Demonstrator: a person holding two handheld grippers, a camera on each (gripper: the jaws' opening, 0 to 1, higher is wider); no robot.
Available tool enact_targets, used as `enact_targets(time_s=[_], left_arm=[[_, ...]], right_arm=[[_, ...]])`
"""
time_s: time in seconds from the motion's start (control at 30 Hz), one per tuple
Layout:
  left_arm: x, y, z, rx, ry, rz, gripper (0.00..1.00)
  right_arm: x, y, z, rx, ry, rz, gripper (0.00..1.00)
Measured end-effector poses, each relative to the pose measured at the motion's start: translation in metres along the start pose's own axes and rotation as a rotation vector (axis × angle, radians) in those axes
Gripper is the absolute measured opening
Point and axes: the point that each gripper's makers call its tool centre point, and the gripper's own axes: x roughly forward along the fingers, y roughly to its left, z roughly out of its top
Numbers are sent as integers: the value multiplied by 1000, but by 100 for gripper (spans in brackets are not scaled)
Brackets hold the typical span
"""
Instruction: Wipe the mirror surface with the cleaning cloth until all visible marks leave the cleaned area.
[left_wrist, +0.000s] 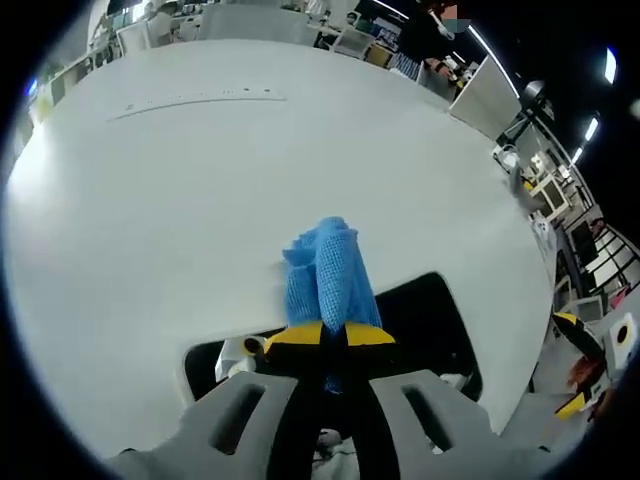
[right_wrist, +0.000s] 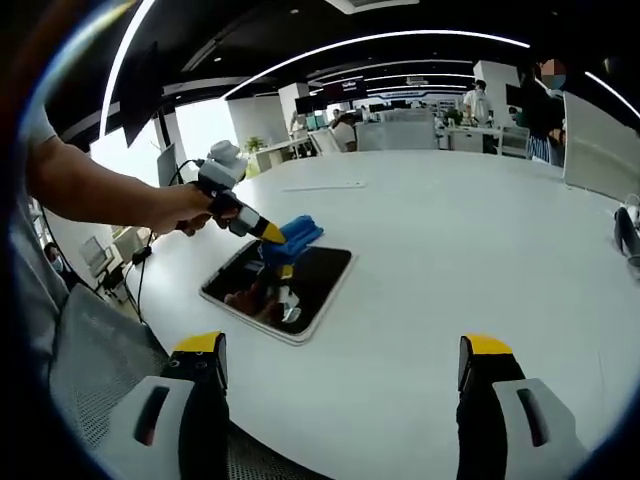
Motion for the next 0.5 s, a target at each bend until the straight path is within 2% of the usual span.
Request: enact_targets(time_s=[0.5], left_arm=[[-3,2,-1,-4,-1,15,2]], right_arm=[[0,-1,1,2,-7,0,96]])
